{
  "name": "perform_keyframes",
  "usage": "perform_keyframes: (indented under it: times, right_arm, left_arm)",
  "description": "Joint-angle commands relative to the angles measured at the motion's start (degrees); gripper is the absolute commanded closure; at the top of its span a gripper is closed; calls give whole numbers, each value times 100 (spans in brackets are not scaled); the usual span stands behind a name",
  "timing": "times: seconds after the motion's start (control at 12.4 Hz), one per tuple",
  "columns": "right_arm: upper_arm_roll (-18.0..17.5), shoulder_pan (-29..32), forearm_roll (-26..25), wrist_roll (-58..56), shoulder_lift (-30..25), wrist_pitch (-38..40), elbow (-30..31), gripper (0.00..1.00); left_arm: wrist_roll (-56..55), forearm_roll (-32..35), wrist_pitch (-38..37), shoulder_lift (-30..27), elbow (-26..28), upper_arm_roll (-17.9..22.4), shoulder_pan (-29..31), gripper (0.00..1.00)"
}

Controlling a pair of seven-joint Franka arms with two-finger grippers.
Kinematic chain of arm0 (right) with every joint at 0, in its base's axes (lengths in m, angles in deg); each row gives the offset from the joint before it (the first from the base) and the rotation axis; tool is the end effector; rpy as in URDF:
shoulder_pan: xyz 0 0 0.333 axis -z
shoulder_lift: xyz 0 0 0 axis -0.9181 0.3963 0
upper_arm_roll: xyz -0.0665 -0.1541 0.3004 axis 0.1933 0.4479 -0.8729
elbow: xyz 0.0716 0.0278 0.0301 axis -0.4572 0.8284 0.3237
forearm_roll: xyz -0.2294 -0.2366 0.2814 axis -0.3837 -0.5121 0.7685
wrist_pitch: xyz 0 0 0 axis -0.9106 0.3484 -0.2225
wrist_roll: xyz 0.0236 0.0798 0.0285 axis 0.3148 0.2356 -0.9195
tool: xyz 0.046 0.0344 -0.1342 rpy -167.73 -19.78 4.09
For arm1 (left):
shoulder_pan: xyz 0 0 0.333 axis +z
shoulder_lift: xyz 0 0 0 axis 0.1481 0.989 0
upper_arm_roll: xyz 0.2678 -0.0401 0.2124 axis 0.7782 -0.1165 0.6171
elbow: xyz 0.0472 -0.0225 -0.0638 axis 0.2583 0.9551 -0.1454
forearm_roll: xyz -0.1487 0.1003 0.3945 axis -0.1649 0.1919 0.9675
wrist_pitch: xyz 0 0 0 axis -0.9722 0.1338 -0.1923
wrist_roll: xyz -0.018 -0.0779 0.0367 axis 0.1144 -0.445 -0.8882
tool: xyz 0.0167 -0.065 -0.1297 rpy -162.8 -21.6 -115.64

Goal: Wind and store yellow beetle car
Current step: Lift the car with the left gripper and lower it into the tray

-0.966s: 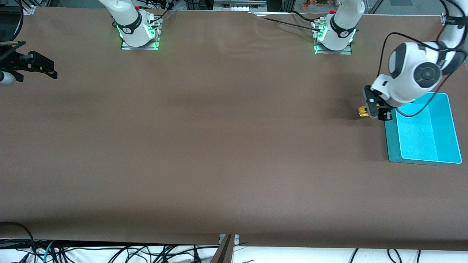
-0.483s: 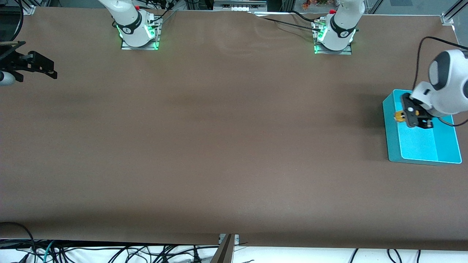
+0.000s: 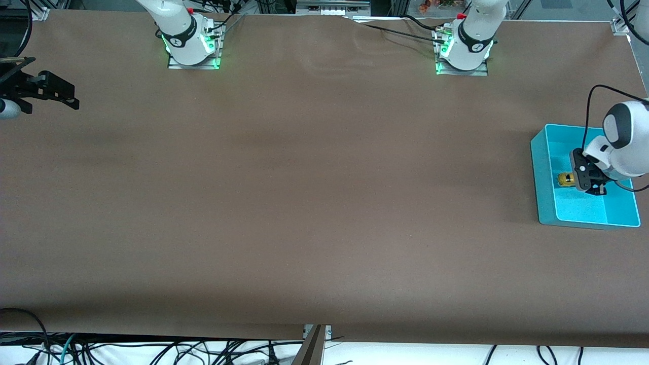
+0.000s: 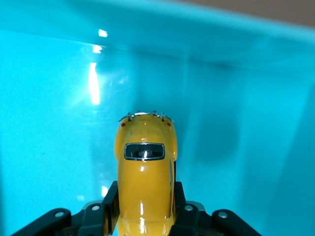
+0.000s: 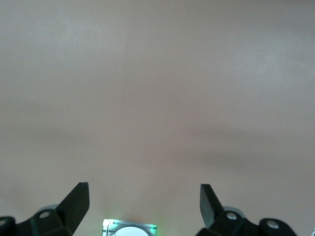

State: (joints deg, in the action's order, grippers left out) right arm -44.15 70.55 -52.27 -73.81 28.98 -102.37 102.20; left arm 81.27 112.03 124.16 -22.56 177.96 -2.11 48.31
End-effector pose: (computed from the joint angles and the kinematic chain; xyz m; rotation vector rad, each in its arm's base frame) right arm 0.5794 -0.0175 0.6142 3.1129 0.1999 -0.1441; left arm 0.5650 0.3007 0.1543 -2.2391 2.1006 0.2866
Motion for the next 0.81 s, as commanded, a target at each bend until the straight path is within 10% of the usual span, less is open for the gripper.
perform_keyframes:
  times: [0.0, 0.08, 0.4, 0.72]
  right_arm:
    - [-15, 23, -14, 34, 57, 102, -158, 1]
    - [-15, 23, -14, 34, 57, 102, -158, 1]
    - [-15, 23, -14, 34, 57, 102, -158, 1]
    - [-15, 23, -14, 34, 57, 102, -158, 1]
  left_arm:
    - [155, 150, 147, -41, 41, -87, 98, 13]
    - [260, 150, 147, -42, 41, -104, 72, 0]
    - [393, -165, -667, -733, -99, -314, 63, 0]
    - [-141, -905, -3379, -1281, -1475, -1033, 63, 0]
